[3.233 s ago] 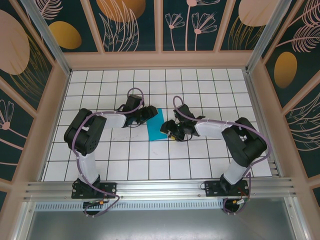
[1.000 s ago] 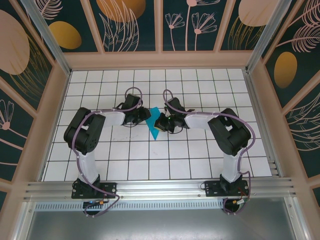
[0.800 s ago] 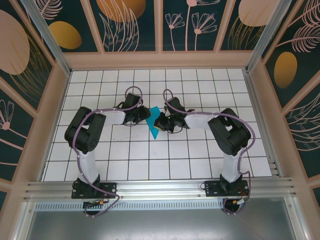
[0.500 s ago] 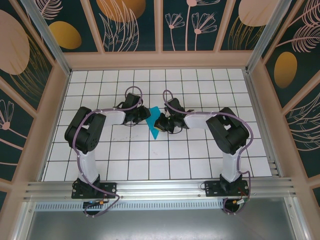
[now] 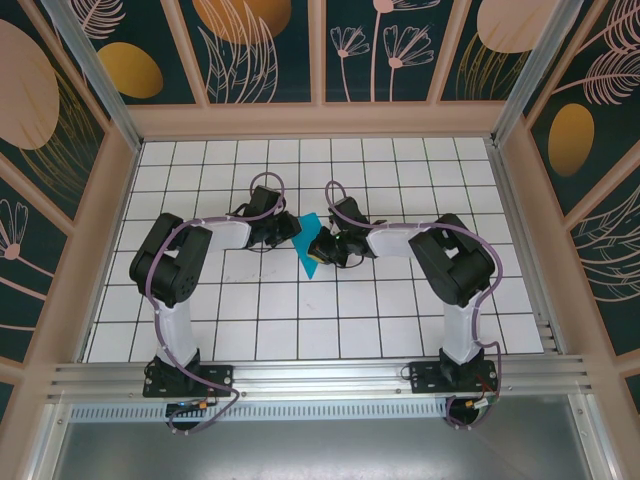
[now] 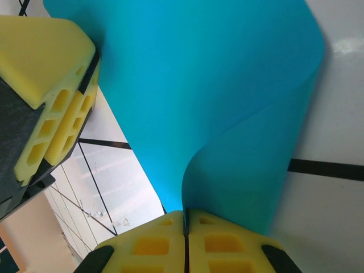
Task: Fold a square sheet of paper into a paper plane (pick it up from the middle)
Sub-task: Third fold the triangle at the center of the table.
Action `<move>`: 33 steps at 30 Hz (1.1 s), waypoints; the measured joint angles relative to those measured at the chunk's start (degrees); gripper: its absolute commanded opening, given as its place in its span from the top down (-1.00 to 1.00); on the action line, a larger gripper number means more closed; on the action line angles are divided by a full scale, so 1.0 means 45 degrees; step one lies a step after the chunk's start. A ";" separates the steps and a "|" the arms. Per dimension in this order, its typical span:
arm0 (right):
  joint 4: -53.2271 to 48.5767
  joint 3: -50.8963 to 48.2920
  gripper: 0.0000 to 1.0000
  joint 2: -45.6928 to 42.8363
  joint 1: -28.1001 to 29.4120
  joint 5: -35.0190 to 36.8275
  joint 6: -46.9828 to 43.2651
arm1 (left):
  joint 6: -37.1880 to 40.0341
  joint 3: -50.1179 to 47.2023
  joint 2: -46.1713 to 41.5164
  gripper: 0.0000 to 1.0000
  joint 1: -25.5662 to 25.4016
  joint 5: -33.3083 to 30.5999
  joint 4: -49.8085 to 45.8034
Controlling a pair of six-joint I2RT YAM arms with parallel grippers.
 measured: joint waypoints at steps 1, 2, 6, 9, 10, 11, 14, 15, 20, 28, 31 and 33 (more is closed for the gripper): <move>0.0005 0.0015 0.84 0.0024 -0.0005 0.0000 0.0000 | 0.0000 0.0005 0.0005 0.54 0.0000 0.0010 0.0000; 0.0029 0.0039 0.84 0.0049 -0.0005 -0.0005 0.0000 | 0.0000 0.0005 0.0005 0.54 0.0000 0.0019 0.0000; 0.0141 0.0117 0.84 0.0141 -0.0005 -0.0005 0.0010 | 0.0000 0.0015 0.0015 0.54 0.0010 0.0053 0.0005; 0.0204 0.0117 0.84 0.0141 -0.0015 -0.0005 0.0044 | 0.0000 0.0019 0.0024 0.54 0.0010 0.0078 0.0005; 0.0214 0.0117 0.84 0.0141 -0.0015 -0.0005 0.0044 | 0.0000 0.0019 0.0024 0.54 0.0010 0.0083 0.0005; 0.0214 0.0117 0.84 0.0141 -0.0024 -0.0005 0.0044 | 0.0000 0.0019 0.0024 0.54 0.0010 0.0087 0.0005; 0.0228 0.0117 0.84 0.0141 -0.0053 -0.0005 0.0044 | 0.0000 0.0024 0.0029 0.54 0.0010 0.0092 0.0005; 0.0233 0.0117 0.84 0.0151 -0.0063 -0.0005 0.0044 | 0.0000 0.0024 0.0029 0.54 0.0010 0.0087 0.0010; 0.0243 0.0121 0.84 0.0223 -0.0078 -0.0005 0.0044 | 0.0005 0.0024 0.0029 0.55 0.0010 0.0092 0.0010; 0.0243 0.0175 0.84 0.0355 -0.0087 -0.0005 0.0029 | 0.0005 0.0024 0.0039 0.55 0.0010 0.0097 0.0010; 0.0248 0.0180 0.84 0.0355 -0.0097 -0.0010 0.0019 | 0.0010 0.0024 0.0039 0.55 0.0010 0.0092 0.0010; 0.0243 0.0180 0.84 0.0359 -0.0097 -0.0010 -0.0019 | 0.0015 0.0024 0.0039 0.55 0.0010 0.0092 0.0010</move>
